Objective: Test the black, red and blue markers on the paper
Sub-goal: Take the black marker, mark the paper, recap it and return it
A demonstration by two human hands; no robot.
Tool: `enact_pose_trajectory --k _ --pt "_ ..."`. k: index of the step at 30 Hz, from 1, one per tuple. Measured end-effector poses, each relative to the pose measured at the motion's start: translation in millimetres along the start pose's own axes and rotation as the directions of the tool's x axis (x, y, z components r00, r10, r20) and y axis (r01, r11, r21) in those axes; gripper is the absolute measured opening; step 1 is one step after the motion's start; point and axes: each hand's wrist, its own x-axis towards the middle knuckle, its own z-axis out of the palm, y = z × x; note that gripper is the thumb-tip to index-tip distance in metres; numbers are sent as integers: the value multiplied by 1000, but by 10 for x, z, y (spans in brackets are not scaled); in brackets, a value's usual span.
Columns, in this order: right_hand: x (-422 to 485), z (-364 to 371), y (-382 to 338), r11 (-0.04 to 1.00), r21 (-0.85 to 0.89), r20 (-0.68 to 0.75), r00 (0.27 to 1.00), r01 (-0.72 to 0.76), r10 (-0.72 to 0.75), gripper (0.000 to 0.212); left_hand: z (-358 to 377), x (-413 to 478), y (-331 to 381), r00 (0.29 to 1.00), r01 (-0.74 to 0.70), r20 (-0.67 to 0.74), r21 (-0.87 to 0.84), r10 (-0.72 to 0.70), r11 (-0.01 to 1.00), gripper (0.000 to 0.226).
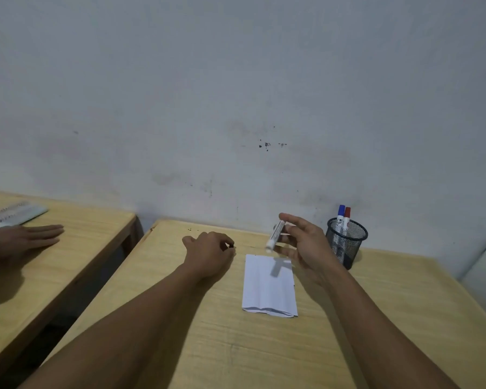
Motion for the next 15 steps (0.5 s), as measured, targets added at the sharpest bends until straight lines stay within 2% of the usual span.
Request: enact_pose_trajectory --k 2,4,7,9,10,11,13,15 --pt "18 7 15 995 90 32 999 -38 35 29 10 -15 -19 1000 -18 -6 -11 18 1000 22" --pt "18 29 47 997 69 52 998 -33 29 26 -2 -25 -32 999 -38 -6 1 38 999 28" --pt "21 73 124 999 -40 26 999 31 -30 13 3 -106 -34 995 -58 -75 9 59 998 51" --pt "52 102 190 981 -167 8 995 95 -95 7 1 -231 4 971 -131 -196 26 134 991 46" --pt "75 122 224 967 -225 14 993 121 -121 9 -6 -303 32 958 -188 -212 45 194 981 41" --pt "103 145 259 952 -273 25 990 138 -136 12 -17 -381 60 949 -254 -177 60 260 965 38" --pt "163 202 315 927 -347 51 990 142 -133 19 -36 -502 86 927 -371 -19 88 374 924 41" --pt "232 254 387 923 -365 70 992 121 -102 19 -41 -543 60 893 -446 131 144 430 883 48"
